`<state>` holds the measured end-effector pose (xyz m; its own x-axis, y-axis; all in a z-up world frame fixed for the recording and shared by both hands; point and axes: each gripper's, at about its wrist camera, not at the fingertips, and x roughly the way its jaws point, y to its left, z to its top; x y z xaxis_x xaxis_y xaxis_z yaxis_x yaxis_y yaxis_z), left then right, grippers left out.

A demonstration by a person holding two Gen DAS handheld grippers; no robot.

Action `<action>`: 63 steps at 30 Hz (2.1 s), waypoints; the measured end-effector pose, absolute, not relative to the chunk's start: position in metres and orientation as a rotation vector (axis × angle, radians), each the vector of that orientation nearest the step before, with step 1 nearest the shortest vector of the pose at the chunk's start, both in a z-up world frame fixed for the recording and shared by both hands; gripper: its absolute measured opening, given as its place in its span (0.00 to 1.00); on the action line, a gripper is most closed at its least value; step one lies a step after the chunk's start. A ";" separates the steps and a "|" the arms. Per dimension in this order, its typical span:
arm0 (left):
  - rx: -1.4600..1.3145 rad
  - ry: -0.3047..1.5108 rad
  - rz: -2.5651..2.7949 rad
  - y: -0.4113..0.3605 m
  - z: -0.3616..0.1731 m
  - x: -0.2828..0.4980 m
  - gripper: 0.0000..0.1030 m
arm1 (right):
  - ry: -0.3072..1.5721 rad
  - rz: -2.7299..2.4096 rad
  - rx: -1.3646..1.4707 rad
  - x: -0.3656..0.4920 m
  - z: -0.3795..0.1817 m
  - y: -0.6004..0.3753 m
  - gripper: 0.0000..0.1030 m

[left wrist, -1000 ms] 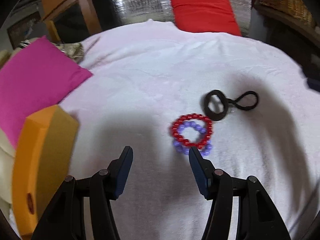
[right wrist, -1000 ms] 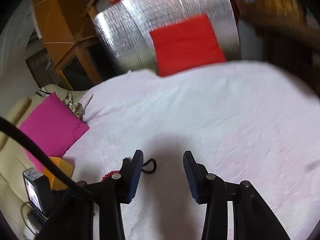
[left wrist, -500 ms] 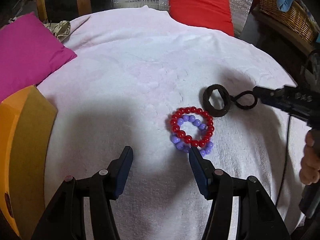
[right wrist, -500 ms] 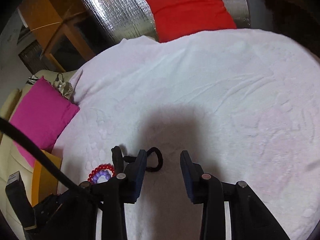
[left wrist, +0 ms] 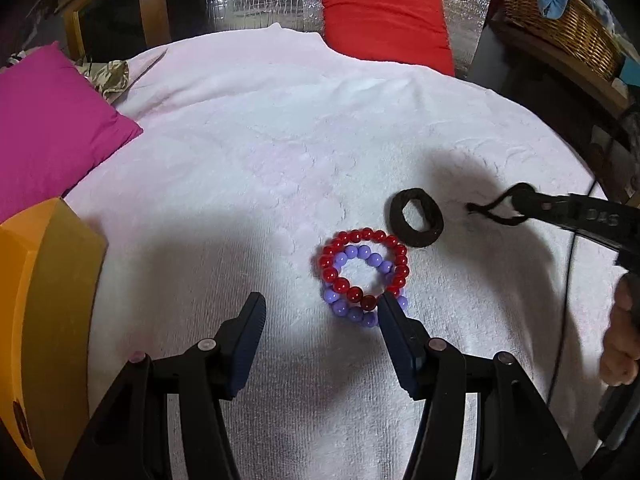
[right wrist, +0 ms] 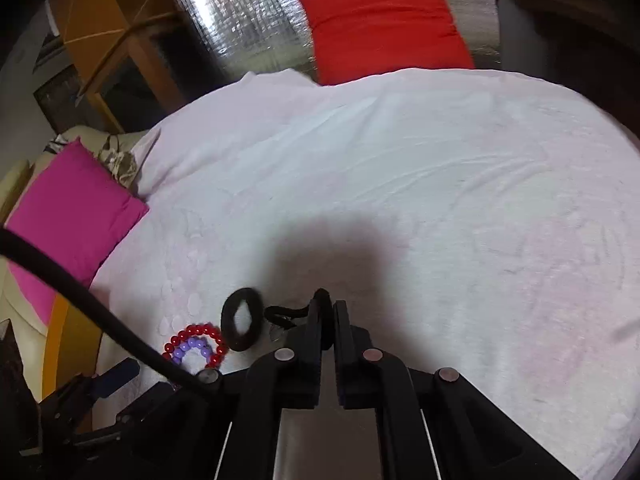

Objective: Organize jewelry
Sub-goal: 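Grasp the red-and-purple beaded bracelets with the left gripper while the right holds the hair tie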

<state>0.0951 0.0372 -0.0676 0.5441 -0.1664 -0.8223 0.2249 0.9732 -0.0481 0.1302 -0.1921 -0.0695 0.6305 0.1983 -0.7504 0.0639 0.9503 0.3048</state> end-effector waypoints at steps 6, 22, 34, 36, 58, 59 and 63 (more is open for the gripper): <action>0.051 0.995 -0.250 0.033 -0.073 0.097 0.62 | 0.910 0.038 0.350 0.117 -0.069 -0.211 0.06; 0.070 0.933 -0.261 0.010 -0.080 0.109 0.63 | 0.942 -0.009 0.258 0.105 -0.080 -0.197 0.06; 0.058 0.906 -0.256 0.019 -0.074 0.107 0.10 | 0.892 -0.066 0.108 0.092 -0.069 -0.176 0.06; 0.051 0.901 -0.258 0.021 -0.072 0.105 0.09 | 0.889 -0.067 0.096 0.090 -0.068 -0.175 0.06; 0.049 0.870 -0.271 0.024 -0.063 0.103 0.09 | 0.860 -0.089 0.010 0.090 -0.067 -0.161 0.06; 0.049 0.867 -0.271 0.024 -0.062 0.103 0.09 | 0.860 -0.089 0.010 0.090 -0.067 -0.161 0.06; 0.046 0.858 -0.272 0.025 -0.058 0.102 0.09 | 0.861 -0.093 0.008 0.090 -0.068 -0.160 0.06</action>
<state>0.1016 0.0255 -0.0583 0.6218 -0.2182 -0.7521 0.2550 0.9645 -0.0689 0.0905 -0.1604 -0.0678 0.6481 -0.0786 -0.7575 0.0853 0.9959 -0.0304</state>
